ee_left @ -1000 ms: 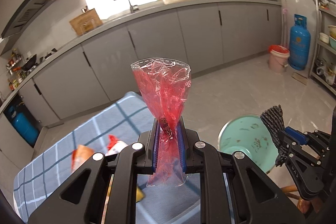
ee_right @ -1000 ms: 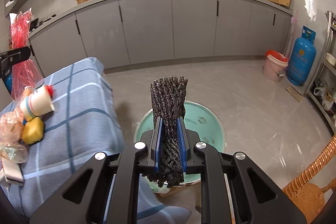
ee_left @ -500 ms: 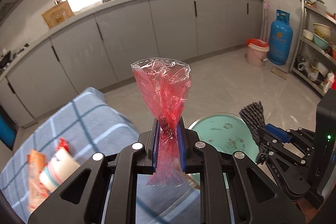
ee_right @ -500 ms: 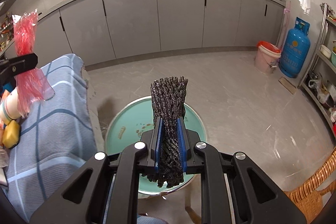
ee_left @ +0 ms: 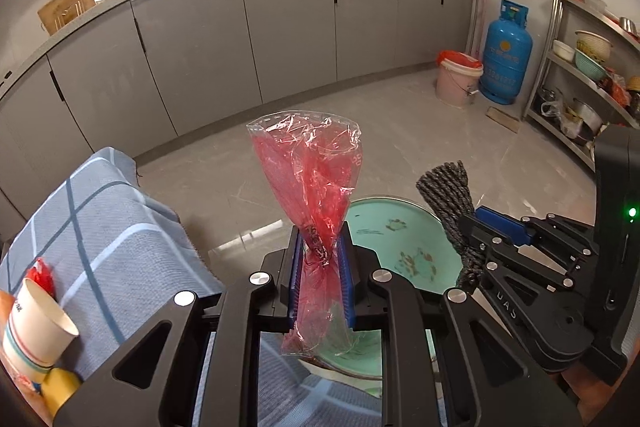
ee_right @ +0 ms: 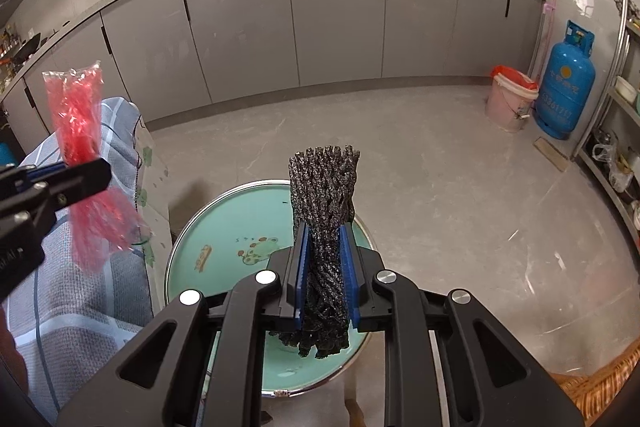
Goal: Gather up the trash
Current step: 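Carry both held items over the green basin and open both tools, then withdraw both tools from the basin back toward the table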
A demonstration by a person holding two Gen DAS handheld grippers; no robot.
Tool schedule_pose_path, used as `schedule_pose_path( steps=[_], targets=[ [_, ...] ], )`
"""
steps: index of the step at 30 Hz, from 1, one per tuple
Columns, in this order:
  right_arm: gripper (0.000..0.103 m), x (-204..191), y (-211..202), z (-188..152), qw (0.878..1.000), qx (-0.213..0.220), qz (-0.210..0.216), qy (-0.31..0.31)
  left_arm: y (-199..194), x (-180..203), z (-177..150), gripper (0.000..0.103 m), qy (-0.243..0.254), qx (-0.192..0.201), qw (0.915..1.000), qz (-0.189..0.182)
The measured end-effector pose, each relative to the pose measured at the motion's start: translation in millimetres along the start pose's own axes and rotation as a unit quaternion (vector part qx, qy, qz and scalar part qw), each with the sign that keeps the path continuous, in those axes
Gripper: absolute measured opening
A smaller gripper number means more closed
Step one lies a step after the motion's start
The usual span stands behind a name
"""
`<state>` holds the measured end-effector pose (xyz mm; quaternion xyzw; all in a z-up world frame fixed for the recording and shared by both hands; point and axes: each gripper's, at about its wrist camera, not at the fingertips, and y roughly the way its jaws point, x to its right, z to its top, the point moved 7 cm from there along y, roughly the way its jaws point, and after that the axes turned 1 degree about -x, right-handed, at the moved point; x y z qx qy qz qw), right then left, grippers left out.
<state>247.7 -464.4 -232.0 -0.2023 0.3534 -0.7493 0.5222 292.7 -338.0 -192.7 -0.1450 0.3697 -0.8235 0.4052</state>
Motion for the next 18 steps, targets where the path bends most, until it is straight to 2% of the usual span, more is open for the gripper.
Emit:
schedule_pose_path(
  steps=[2,4,5,8,12,16,18],
  targets=[
    [0.022,1.8,2.3,0.3,1.0,0.0,0.001,0.0,2.9,5.1,-2.0,0.022,0.004,-0.003,0.9999,-0.011],
    [0.039,4.6,4.3,-0.3,1.0,0.0,0.004,0.005,5.5,6.7,-2.9,0.043,0.005,-0.004,0.9999,-0.012],
    [0.042,6.9,5.1,-0.9,1.0,-0.001,0.007,0.012,5.8,5.8,-3.2,0.051,0.003,-0.002,0.9999,-0.013],
    [0.043,11.5,5.7,-2.9,1.0,-0.001,0.001,0.015,7.2,7.6,-4.2,0.052,0.008,-0.001,0.9999,-0.012],
    [0.043,16.1,3.2,-5.3,1.0,0.001,-0.003,0.025,6.1,2.0,-4.6,0.066,0.005,0.0,1.0,0.005],
    [0.044,16.4,-1.7,-6.8,1.0,0.002,-0.002,0.029,1.7,-4.6,-4.4,0.069,0.001,0.003,0.9998,0.019],
    [0.045,15.8,-4.4,-8.2,1.0,0.004,0.0,0.029,-2.0,-7.8,-4.3,0.075,0.001,0.005,0.9996,0.026]
  ],
)
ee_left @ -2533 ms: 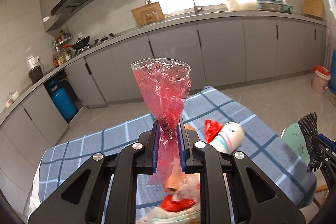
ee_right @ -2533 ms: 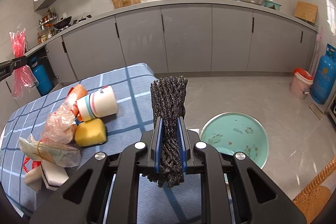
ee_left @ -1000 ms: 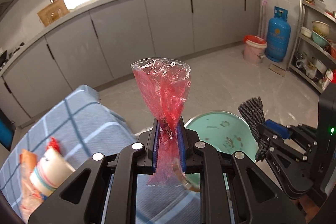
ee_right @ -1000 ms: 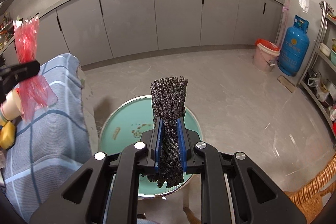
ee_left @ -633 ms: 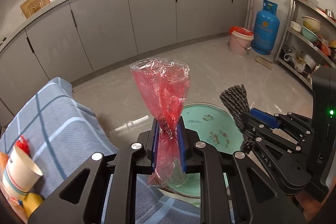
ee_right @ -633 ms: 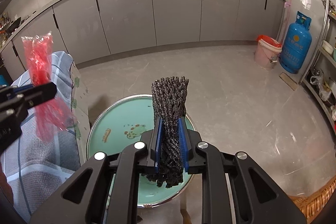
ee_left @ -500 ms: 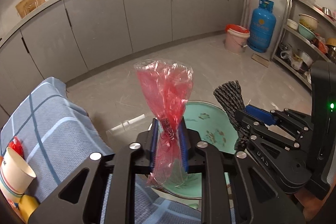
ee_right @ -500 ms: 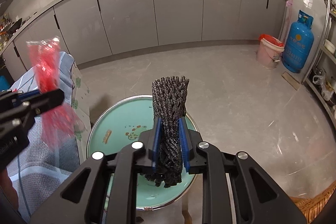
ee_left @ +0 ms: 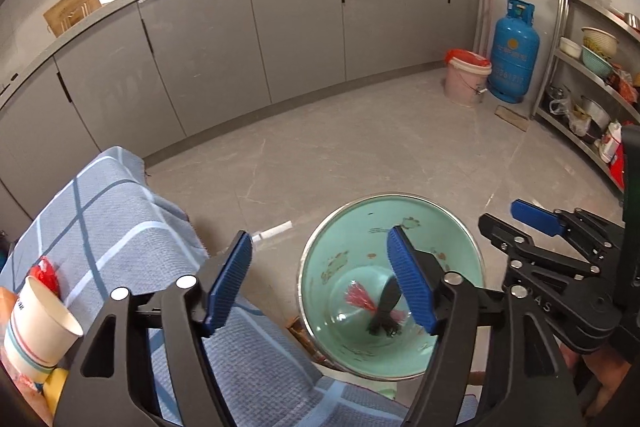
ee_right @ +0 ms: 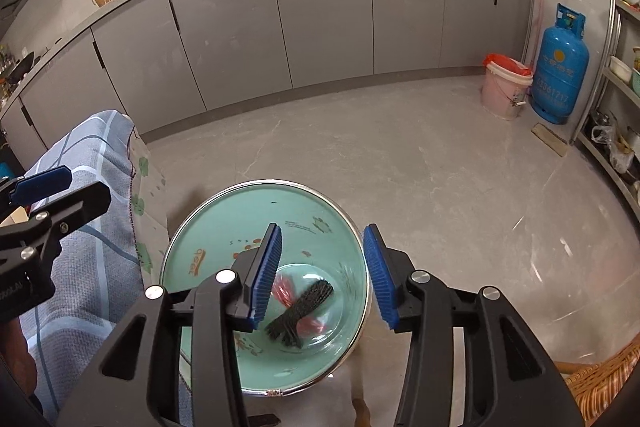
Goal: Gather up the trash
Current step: 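Withdraw both tools from the basin back toward the table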
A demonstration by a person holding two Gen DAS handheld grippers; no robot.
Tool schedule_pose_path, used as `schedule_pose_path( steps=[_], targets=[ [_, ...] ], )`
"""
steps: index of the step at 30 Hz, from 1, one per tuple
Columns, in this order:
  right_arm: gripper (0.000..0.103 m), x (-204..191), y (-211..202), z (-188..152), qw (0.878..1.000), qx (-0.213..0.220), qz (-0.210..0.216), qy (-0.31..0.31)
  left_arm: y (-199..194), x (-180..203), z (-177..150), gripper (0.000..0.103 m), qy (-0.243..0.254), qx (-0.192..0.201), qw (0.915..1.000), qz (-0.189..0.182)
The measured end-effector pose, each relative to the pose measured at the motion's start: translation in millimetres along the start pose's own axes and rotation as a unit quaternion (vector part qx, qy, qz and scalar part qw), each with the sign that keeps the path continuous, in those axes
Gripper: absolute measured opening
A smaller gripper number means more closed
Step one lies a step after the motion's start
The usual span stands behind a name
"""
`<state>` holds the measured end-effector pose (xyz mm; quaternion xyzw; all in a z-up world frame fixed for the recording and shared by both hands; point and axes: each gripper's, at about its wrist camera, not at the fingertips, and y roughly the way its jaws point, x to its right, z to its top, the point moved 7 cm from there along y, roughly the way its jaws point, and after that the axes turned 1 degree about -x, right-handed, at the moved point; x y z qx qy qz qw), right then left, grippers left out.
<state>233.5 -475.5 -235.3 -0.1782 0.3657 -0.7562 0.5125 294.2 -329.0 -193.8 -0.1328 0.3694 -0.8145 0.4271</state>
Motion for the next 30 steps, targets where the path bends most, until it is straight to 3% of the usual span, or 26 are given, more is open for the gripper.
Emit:
schedule_pose_path(
  steps=[13,23,30],
  targets=[
    [0.058,-34.9,-28.5,-13.7,0.999,0.006,0.033,-0.005,-53.7,-24.8,-12.9,0.082,0.001,0.024,0.9981,0.056],
    [0.063,-96.7,-59.2,-29.0,0.997,0.009,0.072,-0.034,-109.2,-65.2,-39.9,0.085,-0.016,0.037,0.9951,0.09],
    [0.067,-151.7,-81.0,-44.0,0.992,0.009,0.103,-0.073,-159.2,-114.9,-74.0,0.087,-0.03,0.047,0.9888,0.138]
  ],
)
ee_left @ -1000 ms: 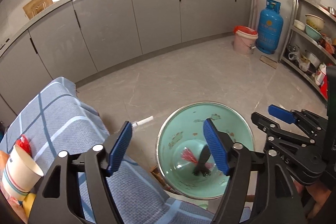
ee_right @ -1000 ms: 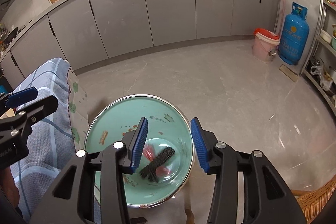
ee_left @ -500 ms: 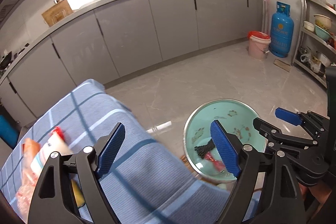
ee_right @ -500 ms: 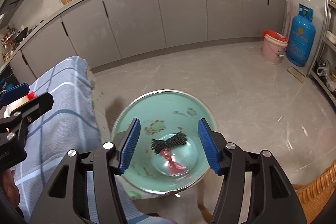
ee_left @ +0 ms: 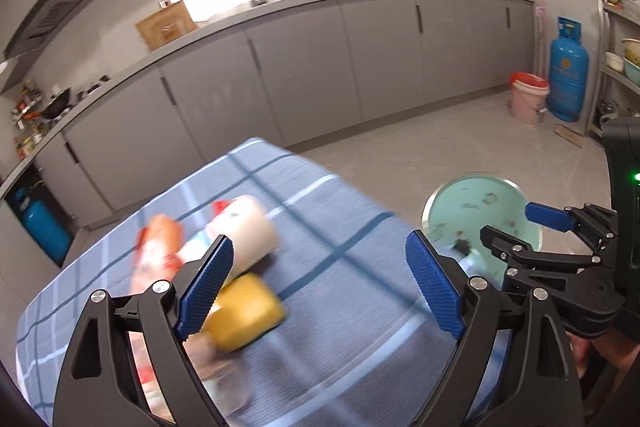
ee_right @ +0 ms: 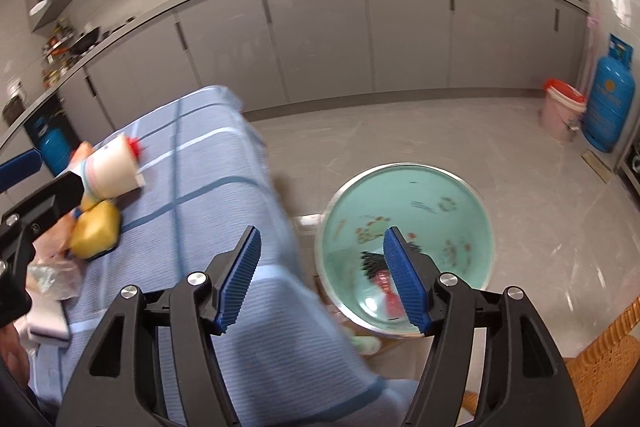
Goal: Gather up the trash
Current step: 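Withdraw both tools from the basin back toward the table, then grasp the white eraser sponge with right tool while left tool grasps the plastic bag bundle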
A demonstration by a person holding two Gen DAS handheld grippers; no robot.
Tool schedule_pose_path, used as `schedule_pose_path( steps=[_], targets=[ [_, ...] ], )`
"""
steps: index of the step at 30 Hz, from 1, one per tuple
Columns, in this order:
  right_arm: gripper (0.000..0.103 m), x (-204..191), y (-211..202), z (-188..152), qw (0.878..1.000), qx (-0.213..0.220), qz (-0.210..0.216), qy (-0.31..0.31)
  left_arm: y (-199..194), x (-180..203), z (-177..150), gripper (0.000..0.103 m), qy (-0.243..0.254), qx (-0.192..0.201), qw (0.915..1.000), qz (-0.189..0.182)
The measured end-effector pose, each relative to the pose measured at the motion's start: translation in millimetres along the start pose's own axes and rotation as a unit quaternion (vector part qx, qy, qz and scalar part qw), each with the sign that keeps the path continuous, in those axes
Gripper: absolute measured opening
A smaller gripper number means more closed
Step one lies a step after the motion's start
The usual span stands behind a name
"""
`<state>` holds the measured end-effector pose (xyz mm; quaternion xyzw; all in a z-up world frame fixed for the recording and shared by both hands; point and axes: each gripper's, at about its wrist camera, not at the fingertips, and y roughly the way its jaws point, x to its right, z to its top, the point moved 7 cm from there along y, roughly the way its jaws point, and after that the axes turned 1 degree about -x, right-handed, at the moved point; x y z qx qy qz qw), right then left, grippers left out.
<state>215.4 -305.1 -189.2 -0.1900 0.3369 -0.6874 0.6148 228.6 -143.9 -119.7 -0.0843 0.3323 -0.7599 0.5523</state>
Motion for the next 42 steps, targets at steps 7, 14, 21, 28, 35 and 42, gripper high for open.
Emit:
schedule_pose_path(
  steps=[7,14,21,28,35,42],
  targets=[
    [0.068,-55.5,-8.9,-9.4,0.999,-0.004,0.028,-0.039,-30.2,-59.9,-32.2,0.088,-0.02,-0.004,0.9987,0.047],
    [0.069,-111.9,-21.9,-22.6,0.995,-0.004,0.054,-0.083,-52.8,-117.5,-71.7,0.088,-0.05,-0.019,0.9948,0.087],
    [0.074,-161.5,-37.1,-37.4,0.988,-0.002,0.079,-0.129,-64.4,-173.8,-116.7,0.088,-0.091,-0.047,0.987,0.124],
    [0.075,-207.8,-48.5,-57.7,0.977,-0.008,0.117,-0.181,-70.7,-190.5,-142.6,0.088,-0.113,-0.065,0.9833,0.127],
    [0.075,-242.3,-53.8,-76.4,0.963,-0.018,0.153,-0.22,-70.2,-197.5,-157.3,0.088,-0.125,-0.075,0.9813,0.125],
    [0.075,-259.6,-47.4,-88.0,0.956,-0.027,0.166,-0.242,-69.7,-204.9,-162.3,0.088,-0.146,-0.081,0.9779,0.126]
  ],
)
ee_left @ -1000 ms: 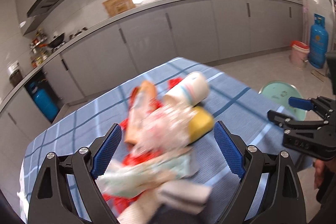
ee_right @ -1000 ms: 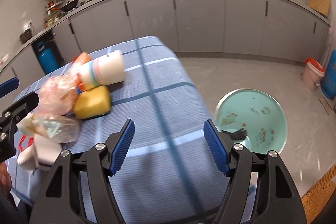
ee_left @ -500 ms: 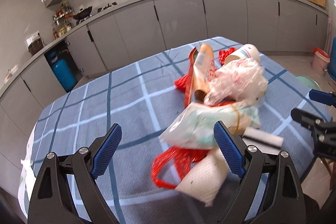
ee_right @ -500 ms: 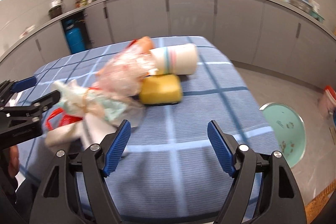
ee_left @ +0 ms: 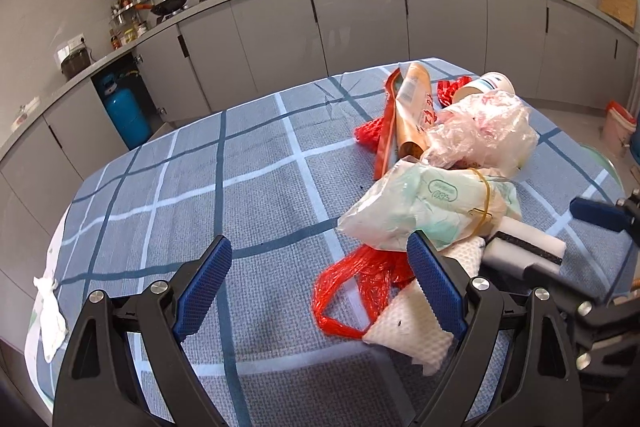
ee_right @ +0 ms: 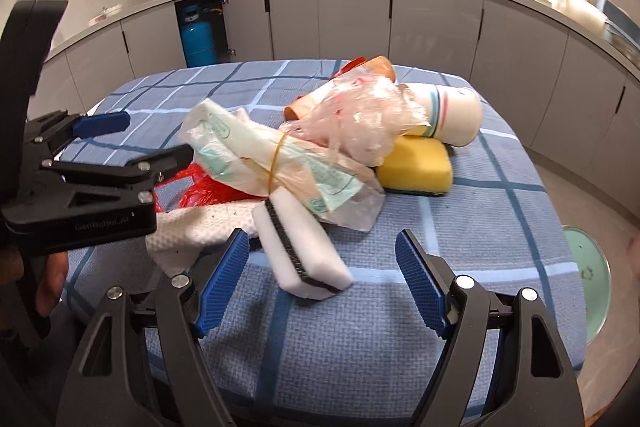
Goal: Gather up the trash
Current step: 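Grasp the white eraser sponge with right tool while left tool grasps the plastic bag bundle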
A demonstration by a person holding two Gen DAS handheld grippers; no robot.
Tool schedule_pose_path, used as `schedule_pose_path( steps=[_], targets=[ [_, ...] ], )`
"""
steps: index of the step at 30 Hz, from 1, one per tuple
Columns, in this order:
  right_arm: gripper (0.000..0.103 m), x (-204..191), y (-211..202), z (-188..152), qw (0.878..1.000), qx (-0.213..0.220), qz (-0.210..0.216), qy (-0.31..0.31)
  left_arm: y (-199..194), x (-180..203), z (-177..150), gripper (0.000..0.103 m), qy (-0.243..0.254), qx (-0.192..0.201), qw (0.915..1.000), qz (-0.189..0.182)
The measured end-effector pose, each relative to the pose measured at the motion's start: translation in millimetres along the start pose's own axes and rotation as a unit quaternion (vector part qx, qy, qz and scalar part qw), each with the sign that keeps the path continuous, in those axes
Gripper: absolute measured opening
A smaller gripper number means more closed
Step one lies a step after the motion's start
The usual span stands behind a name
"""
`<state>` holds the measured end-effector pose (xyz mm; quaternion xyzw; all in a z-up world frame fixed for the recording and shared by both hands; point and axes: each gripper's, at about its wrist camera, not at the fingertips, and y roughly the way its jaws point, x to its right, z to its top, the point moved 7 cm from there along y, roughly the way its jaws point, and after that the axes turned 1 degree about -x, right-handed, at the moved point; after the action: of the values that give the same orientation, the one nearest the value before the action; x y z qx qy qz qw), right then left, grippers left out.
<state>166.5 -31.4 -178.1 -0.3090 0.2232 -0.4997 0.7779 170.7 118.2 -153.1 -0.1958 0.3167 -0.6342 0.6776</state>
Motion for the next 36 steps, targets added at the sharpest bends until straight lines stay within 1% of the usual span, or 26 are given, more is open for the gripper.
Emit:
schedule_pose_path(
  steps=[2,3,4,5,6,7,10,13,16,17,18,19,20,21,22,24,25,27,28,29,30,31,32,36],
  targets=[
    [0.074,-1.8,4.7,-1.7,1.0,-0.006,0.005,-0.003,-0.9,0.6,0.7,0.088,-0.001,0.001,1.0,-0.003],
    [0.071,-2.2,6.6,-2.5,1.0,-0.009,0.006,-0.004,-2.2,2.8,1.4,0.088,0.0,0.004,1.0,-0.006],
    [0.062,-2.5,9.3,-4.0,1.0,-0.013,0.007,-0.005,-2.2,4.9,1.7,0.088,0.002,0.004,0.9999,-0.012],
    [0.056,-2.6,12.1,-5.7,1.0,-0.02,0.011,-0.005,-1.5,8.9,1.5,0.088,0.004,0.001,0.9998,-0.02],
    [0.045,-2.9,13.6,-6.7,1.0,-0.024,0.013,-0.006,-0.3,11.7,1.5,0.088,0.004,-0.001,0.9997,-0.026],
    [0.038,-3.6,13.0,-7.9,1.0,-0.025,0.015,-0.007,1.1,15.4,2.2,0.088,0.004,-0.004,0.9994,-0.035],
    [0.035,-3.2,6.3,-9.0,0.999,-0.019,0.025,-0.008,4.6,23.4,6.5,0.088,0.004,-0.004,0.9989,-0.046],
    [0.034,6.9,-0.1,-9.9,0.999,-0.015,0.028,0.009,6.0,28.3,10.5,0.088,0.003,-0.001,0.9985,-0.055],
    [0.034,23.0,-6.6,-10.9,0.999,-0.009,0.017,0.027,8.8,35.7,14.5,0.086,0.006,-0.001,0.9979,-0.065],
    [0.034,27.7,-7.6,-11.6,0.999,-0.008,0.012,0.032,9.5,39.1,14.7,0.084,0.006,-0.002,0.9974,-0.072],
    [0.034,31.4,-8.1,-12.4,0.999,-0.008,0.008,0.035,10.4,40.7,14.9,0.081,0.006,-0.003,0.9971,-0.076],
    [0.034,35.1,-7.9,-13.7,0.999,-0.009,0.005,0.038,11.2,42.9,14.3,0.074,0.008,-0.005,0.9969,-0.079],
    [0.034,37.7,-7.7,-15.2,0.999,-0.011,0.002,0.04,11.7,45.9,13.7,0.069,0.01,-0.007,0.9963,-0.084],
    [0.034,40.6,-7.6,-16.5,0.999,-0.012,-0.002,0.043,11.9,47.6,13.0,0.065,0.01,-0.009,0.996,-0.088],
    [0.034,43.4,-7.9,-17.7,0.999,-0.012,-0.003,0.046,11.6,48.8,12.2,0.063,0.01,-0.009,0.9958,-0.091],
    [0.034,46.1,-8.8,-18.9,0.999,-0.012,-0.005,0.049,8.9,51.4,11.0,0.05,0.016,-0.006,0.9956,-0.092],
    [0.034,46.6,-9.4,-19.0,0.999,-0.011,-0.006,0.05,7.8,52.5,10.6,0.047,0.018,-0.006,0.9954,-0.094],
    [0.034,47.9,-10.5,-18.5,0.999,-0.009,-0.006,0.052,4.8,53.7,10.1,0.028,0.024,-0.003,0.995,-0.097],
    [0.034,48.3,-11.7,-18.6,0.999,-0.008,-0.006,0.052,3.1,54.0,10.1,0.026,0.027,-0.001,0.995,-0.096],
    [0.034,48.4,-13.1,-18.2,0.999,-0.006,-0.005,0.052,1.4,53.8,10.2,0.018,0.03,0.002,0.9953,-0.092],
    [0.034,48.0,-13.9,-17.8,0.999,-0.005,-0.006,0.052,-0.1,53.6,9.8,0.013,0.032,0.003,0.995,-0.094],
    [0.034,48.1,-15.4,-17.6,0.999,-0.003,-0.007,0.053,-2.1,53.5,9.6,0.011,0.033,0.005,0.9947,-0.097],
    [0.034,49.1,-17.4,-17.1,0.999,-0.001,-0.008,0.054,-4.4,53.0,9.6,0.006,0.033,0.008,0.9948,-0.096],
    [0.034,51.8,-25.4,-14.1,0.998,0.009,-0.014,0.06,-17.9,49.8,12.9,0.003,0.034,0.025,0.9947,-0.094]
  ],
)
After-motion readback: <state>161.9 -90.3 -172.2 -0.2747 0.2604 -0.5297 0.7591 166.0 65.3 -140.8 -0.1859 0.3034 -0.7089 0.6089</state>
